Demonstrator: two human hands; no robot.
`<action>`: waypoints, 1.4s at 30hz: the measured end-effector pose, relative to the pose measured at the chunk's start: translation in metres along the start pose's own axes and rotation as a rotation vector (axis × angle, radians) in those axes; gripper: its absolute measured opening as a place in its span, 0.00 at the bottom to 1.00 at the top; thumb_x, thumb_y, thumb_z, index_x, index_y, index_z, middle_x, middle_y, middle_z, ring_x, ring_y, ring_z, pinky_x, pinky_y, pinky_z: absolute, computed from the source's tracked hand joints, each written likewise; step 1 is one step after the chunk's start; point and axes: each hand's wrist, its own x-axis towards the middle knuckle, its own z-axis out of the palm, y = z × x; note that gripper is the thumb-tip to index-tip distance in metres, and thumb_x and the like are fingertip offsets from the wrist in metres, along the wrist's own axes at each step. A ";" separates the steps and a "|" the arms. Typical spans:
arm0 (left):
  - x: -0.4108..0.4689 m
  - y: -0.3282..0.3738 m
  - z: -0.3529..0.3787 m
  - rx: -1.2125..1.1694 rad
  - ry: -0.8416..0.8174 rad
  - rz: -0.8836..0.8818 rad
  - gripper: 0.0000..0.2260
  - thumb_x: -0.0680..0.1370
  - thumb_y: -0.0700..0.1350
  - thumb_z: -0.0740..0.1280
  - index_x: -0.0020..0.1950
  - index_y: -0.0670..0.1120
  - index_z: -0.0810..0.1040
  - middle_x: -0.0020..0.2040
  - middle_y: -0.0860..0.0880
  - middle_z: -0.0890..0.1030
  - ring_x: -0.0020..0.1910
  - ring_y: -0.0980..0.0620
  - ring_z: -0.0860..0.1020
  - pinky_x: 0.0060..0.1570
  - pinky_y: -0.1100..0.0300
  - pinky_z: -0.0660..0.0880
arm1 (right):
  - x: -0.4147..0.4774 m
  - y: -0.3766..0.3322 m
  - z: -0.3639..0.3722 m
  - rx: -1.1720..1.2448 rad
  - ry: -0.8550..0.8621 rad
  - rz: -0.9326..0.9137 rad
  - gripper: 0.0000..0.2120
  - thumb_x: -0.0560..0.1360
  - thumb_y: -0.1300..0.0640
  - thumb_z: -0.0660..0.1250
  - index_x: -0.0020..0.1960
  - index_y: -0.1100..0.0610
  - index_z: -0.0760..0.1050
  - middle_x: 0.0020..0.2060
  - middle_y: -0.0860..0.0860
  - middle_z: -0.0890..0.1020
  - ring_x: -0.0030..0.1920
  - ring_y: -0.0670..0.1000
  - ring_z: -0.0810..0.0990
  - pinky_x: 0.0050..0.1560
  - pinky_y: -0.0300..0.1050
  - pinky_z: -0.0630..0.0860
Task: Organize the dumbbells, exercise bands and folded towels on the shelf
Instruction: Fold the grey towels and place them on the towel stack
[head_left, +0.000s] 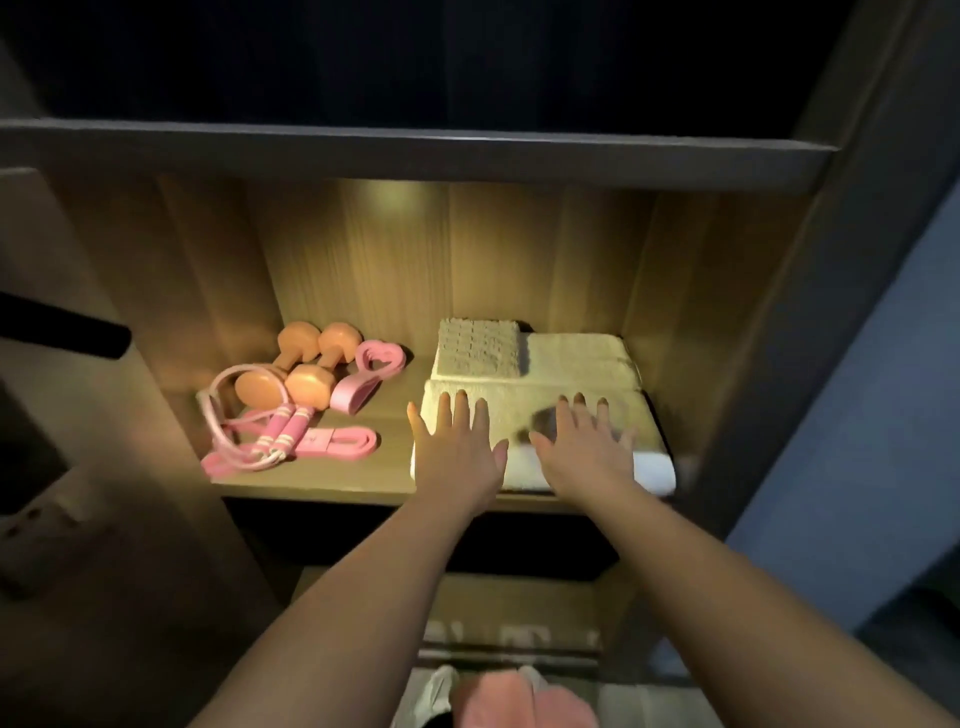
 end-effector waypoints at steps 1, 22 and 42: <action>-0.016 0.002 0.003 -0.049 -0.004 0.004 0.28 0.83 0.58 0.45 0.80 0.47 0.46 0.81 0.45 0.46 0.79 0.45 0.43 0.73 0.36 0.40 | -0.017 0.003 0.006 0.022 -0.006 -0.023 0.32 0.82 0.39 0.43 0.80 0.53 0.41 0.79 0.51 0.45 0.78 0.57 0.40 0.75 0.64 0.42; -0.266 0.011 0.120 -0.698 -0.275 -0.063 0.22 0.83 0.54 0.54 0.76 0.50 0.63 0.77 0.51 0.62 0.77 0.50 0.58 0.75 0.44 0.54 | -0.256 0.036 0.175 0.280 -0.350 -0.168 0.29 0.82 0.40 0.50 0.79 0.49 0.50 0.79 0.49 0.53 0.78 0.53 0.51 0.75 0.57 0.54; -0.294 -0.006 0.131 -1.157 -0.099 -0.190 0.09 0.76 0.37 0.61 0.46 0.49 0.78 0.50 0.54 0.75 0.51 0.59 0.74 0.52 0.60 0.72 | -0.275 0.034 0.176 0.741 -0.152 -0.308 0.10 0.75 0.47 0.62 0.50 0.44 0.82 0.49 0.35 0.83 0.54 0.41 0.78 0.68 0.43 0.56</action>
